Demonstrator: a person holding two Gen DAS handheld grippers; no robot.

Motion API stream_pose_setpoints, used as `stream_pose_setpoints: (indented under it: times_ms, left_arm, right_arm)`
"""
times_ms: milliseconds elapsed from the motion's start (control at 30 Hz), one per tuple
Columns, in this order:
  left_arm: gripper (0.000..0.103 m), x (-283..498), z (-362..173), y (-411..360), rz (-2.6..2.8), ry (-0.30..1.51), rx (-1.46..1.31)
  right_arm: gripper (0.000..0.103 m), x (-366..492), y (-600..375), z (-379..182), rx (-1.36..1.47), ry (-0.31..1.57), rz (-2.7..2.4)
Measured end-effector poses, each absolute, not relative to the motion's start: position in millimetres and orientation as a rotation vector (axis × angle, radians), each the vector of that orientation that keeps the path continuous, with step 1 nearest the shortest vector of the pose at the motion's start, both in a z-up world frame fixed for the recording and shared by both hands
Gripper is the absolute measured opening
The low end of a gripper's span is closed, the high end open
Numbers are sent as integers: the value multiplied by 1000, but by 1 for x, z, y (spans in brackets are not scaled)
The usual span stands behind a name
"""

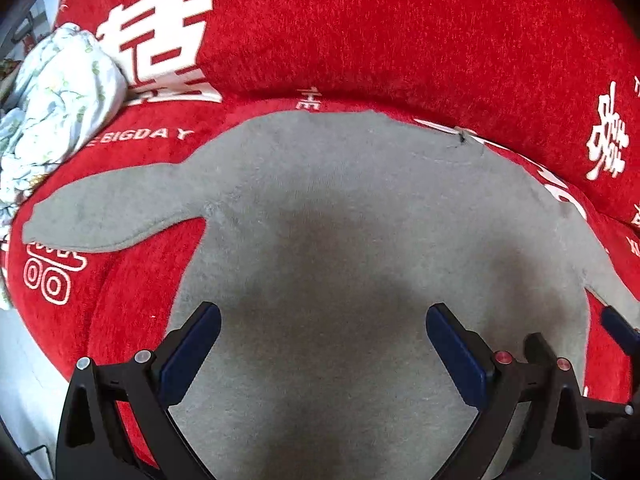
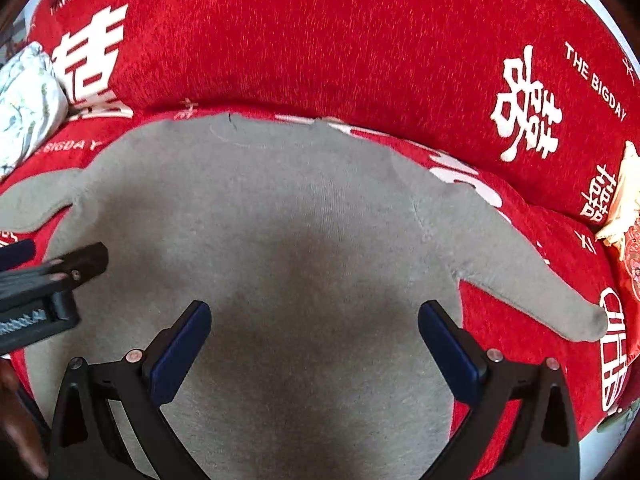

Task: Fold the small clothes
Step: 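Move the right gripper over the grey sweater toward one sleeve cuff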

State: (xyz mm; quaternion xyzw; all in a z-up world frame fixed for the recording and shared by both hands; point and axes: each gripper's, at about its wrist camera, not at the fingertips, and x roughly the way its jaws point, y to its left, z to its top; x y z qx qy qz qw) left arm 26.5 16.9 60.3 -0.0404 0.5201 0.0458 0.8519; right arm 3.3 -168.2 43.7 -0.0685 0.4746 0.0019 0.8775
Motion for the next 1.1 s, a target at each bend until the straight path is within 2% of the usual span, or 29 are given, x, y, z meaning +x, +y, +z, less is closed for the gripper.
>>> stream_pose_setpoints:
  times_ms: [300,1100]
  left_arm:
    - [103,25,74,11,104,1038,-99]
    - [103,22,84,-74,54,982,52]
  right_arm:
    - [103,3,-186,59,-116,925,-33]
    - [103,-3,-270,65,-24,885,-119]
